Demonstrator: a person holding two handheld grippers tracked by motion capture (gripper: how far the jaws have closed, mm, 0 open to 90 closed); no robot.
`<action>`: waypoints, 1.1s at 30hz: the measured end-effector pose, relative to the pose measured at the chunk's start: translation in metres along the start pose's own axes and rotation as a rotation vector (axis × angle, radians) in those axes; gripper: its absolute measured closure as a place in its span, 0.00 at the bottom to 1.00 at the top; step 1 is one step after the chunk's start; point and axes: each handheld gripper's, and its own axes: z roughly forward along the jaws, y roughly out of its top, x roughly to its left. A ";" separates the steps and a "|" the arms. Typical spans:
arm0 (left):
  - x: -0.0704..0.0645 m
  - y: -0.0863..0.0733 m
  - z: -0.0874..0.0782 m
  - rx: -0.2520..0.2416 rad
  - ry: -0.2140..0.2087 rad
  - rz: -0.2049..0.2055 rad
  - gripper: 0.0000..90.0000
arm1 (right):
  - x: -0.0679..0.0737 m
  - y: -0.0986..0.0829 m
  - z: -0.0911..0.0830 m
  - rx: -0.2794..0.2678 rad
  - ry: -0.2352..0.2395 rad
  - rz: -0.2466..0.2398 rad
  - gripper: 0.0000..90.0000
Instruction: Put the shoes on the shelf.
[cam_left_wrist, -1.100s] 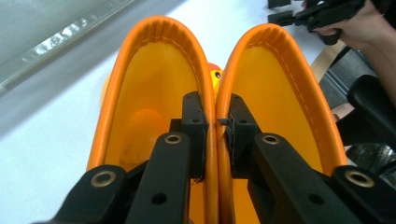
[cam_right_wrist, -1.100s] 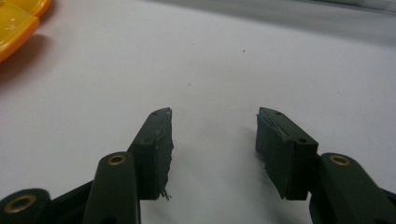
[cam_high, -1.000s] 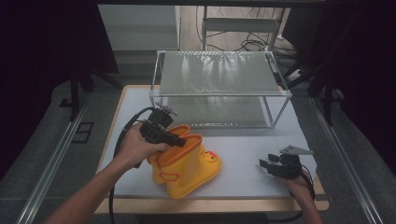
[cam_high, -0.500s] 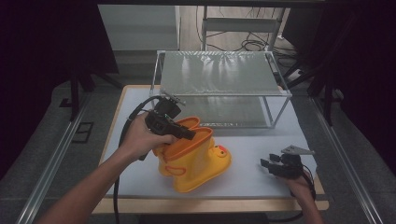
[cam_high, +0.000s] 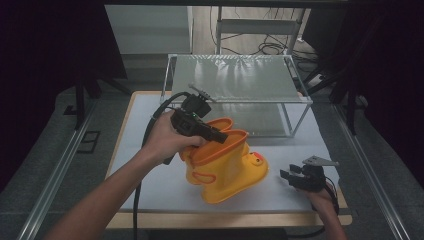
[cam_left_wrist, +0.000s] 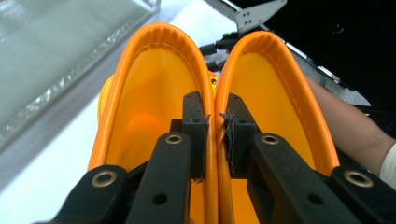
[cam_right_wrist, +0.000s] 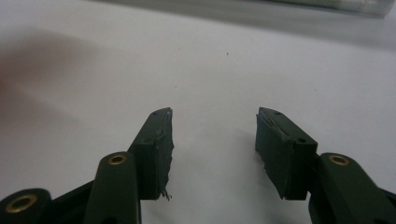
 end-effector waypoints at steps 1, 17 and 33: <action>0.000 0.003 0.000 -0.008 -0.004 0.000 0.90 | 0.000 0.000 -0.001 -0.004 0.000 0.000 0.51; -0.008 0.040 -0.016 -0.051 0.005 0.000 0.90 | 0.000 0.001 -0.004 -0.023 0.006 -0.007 0.51; -0.013 0.079 -0.057 -0.132 0.023 -0.004 0.90 | -0.001 -0.001 -0.002 -0.013 -0.005 0.005 0.49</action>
